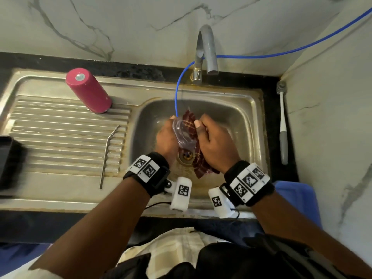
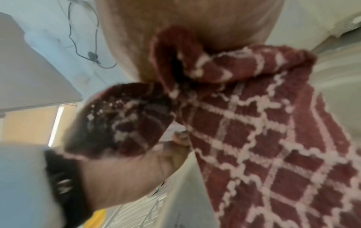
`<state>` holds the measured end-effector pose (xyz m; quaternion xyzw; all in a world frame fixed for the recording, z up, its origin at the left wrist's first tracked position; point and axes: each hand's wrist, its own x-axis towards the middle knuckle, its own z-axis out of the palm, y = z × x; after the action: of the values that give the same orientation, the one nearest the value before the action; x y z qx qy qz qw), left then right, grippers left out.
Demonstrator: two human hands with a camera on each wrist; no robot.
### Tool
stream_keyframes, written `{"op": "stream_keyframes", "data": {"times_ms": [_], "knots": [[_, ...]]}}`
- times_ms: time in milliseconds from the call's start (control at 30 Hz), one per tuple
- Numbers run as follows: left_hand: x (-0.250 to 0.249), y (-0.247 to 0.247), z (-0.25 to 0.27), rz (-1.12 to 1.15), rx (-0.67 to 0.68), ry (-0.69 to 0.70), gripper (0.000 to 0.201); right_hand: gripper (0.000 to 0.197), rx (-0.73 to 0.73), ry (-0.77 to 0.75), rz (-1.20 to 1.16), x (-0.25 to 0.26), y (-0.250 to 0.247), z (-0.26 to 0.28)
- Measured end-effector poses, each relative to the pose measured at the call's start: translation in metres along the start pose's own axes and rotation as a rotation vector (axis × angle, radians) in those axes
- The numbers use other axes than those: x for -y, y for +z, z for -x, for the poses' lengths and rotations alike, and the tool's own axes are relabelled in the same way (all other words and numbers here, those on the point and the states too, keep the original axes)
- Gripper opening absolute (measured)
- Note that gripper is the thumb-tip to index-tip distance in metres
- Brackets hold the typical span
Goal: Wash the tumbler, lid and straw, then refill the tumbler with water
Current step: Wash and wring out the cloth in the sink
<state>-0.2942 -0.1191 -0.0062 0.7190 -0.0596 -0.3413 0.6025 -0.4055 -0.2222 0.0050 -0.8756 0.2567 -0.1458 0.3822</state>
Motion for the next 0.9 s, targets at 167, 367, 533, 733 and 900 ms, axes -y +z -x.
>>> {"op": "stream_keyframes", "data": {"times_ms": [167,367,533,733,900], "knots": [[0.0,0.011,0.003,0.222,-0.064,-0.058,0.009,0.025,-0.104,-0.11,0.119,0.01,-0.003,0.01],[0.002,0.016,-0.006,0.505,-0.081,-0.258,0.061,0.021,-0.02,-0.29,0.247,0.014,-0.018,0.008],[-0.009,0.015,-0.007,0.375,-0.071,-0.21,0.058,0.023,-0.007,-0.313,0.163,0.022,-0.043,-0.015],[-0.023,0.022,0.0,0.183,0.0,-0.061,0.036,0.019,-0.057,-0.233,0.273,0.046,-0.033,-0.032],[-0.026,0.011,-0.017,0.432,-0.109,-0.133,0.03,0.02,-0.041,-0.302,0.236,0.04,-0.012,-0.011]]}}
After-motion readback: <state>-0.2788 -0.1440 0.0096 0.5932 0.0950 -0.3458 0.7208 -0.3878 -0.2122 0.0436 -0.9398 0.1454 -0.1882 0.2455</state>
